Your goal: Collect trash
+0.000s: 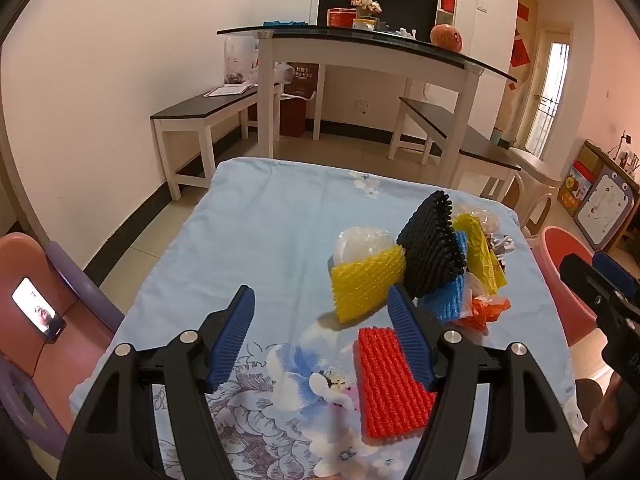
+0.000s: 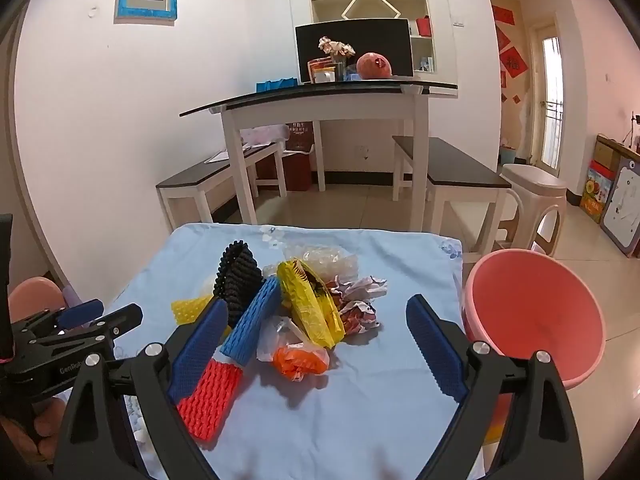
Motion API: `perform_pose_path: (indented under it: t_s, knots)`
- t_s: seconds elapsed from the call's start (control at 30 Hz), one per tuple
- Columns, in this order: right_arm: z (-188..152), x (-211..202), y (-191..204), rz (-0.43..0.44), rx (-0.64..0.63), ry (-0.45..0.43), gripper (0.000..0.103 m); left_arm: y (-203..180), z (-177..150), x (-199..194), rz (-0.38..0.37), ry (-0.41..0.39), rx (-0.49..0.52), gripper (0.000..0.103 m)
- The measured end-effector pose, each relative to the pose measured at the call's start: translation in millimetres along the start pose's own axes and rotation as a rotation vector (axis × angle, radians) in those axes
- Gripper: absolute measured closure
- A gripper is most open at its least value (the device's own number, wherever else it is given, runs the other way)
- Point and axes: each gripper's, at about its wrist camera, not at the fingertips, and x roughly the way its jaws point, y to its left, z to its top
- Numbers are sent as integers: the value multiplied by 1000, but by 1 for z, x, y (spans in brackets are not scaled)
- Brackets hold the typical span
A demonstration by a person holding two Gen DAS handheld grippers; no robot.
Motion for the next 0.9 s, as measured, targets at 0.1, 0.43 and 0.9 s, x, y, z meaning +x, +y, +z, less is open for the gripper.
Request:
perform_pose_path:
  t_s: [0.1, 0.43, 0.9]
  knots:
    - [1, -1, -1, -2, 3, -4, 15, 0, 0, 0, 0, 0, -1, 34]
    - [1, -2, 0, 1, 5, -7, 21, 0, 2, -2, -1, 1, -3, 34]
    - [-1, -2, 0, 7, 8, -1, 29, 0, 2, -2, -4, 1, -5, 34]
